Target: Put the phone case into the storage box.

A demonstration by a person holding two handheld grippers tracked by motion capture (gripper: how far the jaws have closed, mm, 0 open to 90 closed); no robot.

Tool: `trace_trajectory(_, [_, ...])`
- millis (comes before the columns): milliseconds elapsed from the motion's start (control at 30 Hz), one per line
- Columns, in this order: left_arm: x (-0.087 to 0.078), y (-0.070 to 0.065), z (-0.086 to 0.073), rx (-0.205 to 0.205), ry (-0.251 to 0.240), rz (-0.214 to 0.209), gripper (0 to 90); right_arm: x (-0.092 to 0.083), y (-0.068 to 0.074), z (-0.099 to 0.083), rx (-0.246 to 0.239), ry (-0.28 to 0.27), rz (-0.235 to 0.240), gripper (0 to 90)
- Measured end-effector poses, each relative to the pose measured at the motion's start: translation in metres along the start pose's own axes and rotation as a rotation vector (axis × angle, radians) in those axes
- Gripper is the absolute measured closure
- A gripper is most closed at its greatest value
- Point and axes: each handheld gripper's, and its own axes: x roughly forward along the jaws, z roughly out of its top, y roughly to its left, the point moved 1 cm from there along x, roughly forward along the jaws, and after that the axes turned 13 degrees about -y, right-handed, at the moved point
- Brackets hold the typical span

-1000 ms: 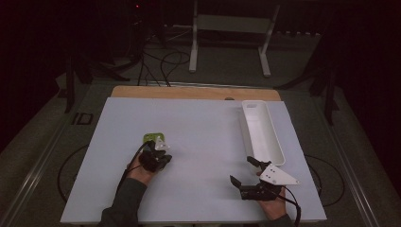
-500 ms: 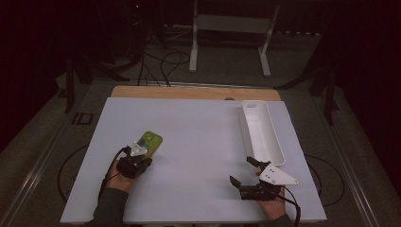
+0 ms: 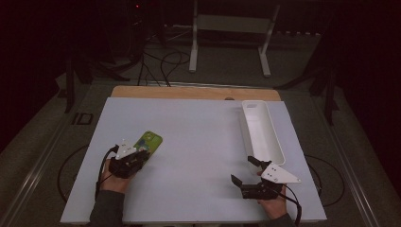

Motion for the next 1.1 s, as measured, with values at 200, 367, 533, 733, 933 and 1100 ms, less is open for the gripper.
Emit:
trace_trajectory(200, [-0.013,0.006,0.003,-0.021,-0.085,0.017,56.2,0.001,0.000,0.000,-0.017,0.009,0.002,8.8])
trace_trajectory(367, [-0.020,0.008,0.003,-0.025,-0.120,0.004,48.1,0.001,-0.001,0.001,-0.017,0.008,0.000,8.8])
trace_trajectory(533, [-0.025,0.009,0.003,-0.020,-0.135,0.006,35.9,0.001,-0.002,0.002,-0.021,0.007,0.003,8.8])
trace_trajectory(733, [-0.027,0.009,0.006,0.002,-0.135,0.032,14.0,0.001,-0.002,0.003,-0.020,0.005,0.006,8.8])
trace_trajectory(933, [-0.034,0.014,0.009,0.008,-0.151,0.057,4.2,-0.001,-0.003,0.004,-0.021,-0.002,0.001,8.8])
trace_trajectory(1100, [-0.045,0.013,0.007,0.010,-0.194,0.076,0.2,-0.002,-0.004,0.004,-0.018,-0.009,-0.003,8.8])
